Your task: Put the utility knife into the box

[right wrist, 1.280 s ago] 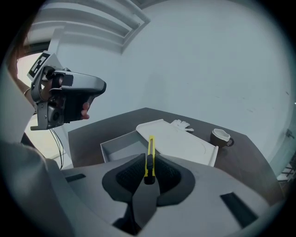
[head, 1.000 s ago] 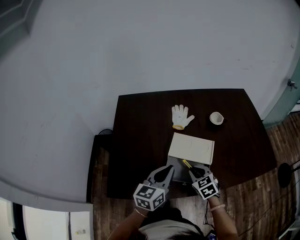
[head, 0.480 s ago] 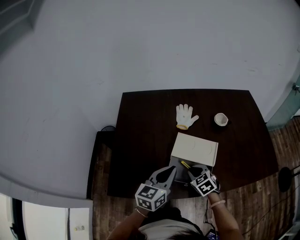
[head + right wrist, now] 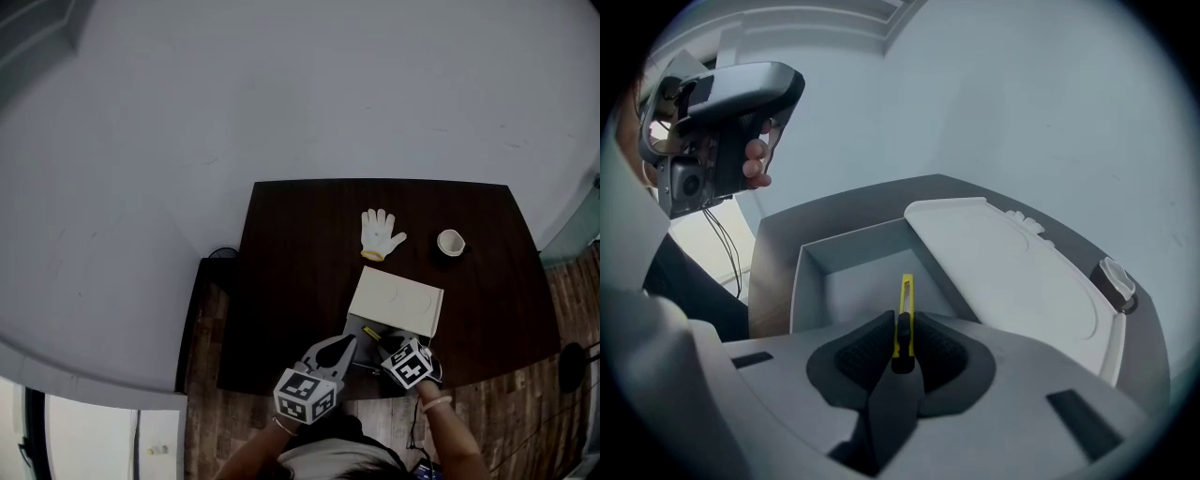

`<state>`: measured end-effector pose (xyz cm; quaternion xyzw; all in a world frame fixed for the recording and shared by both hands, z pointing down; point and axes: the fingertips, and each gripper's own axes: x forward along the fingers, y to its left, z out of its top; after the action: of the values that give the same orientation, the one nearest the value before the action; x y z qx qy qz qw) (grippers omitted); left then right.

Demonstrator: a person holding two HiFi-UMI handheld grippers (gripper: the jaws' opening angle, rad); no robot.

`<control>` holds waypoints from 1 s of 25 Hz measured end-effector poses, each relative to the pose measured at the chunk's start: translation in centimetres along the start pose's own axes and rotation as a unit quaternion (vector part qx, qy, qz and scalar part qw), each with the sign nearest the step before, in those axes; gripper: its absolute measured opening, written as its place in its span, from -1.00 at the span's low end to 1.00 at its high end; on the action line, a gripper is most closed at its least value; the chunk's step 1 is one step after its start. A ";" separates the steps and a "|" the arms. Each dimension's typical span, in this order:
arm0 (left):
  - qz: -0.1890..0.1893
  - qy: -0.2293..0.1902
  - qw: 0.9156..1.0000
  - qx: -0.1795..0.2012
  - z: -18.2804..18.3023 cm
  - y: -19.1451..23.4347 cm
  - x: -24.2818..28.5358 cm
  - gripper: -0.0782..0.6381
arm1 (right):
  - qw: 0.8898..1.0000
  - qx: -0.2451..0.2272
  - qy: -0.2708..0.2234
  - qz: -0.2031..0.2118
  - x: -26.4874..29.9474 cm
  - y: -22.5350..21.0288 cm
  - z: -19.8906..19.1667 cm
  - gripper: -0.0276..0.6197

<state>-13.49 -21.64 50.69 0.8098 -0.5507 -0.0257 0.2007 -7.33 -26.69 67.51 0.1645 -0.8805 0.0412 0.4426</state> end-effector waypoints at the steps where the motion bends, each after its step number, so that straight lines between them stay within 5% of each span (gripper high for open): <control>1: 0.001 0.000 1.000 0.000 0.0 0.1 0.0 -0.73 | 1.000 -0.001 0.005 0.002 0.2 0.0 -0.1 -0.70; 25: 0.006 0.004 1.000 0.000 0.2 0.8 0.1 -0.73 | 0.997 0.008 0.067 0.034 2.2 0.2 -1.0 -0.68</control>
<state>-14.18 -22.03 50.79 0.8066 -0.5547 -0.0210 0.2029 -7.89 -26.87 69.88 0.1348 -0.8535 0.0745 0.4978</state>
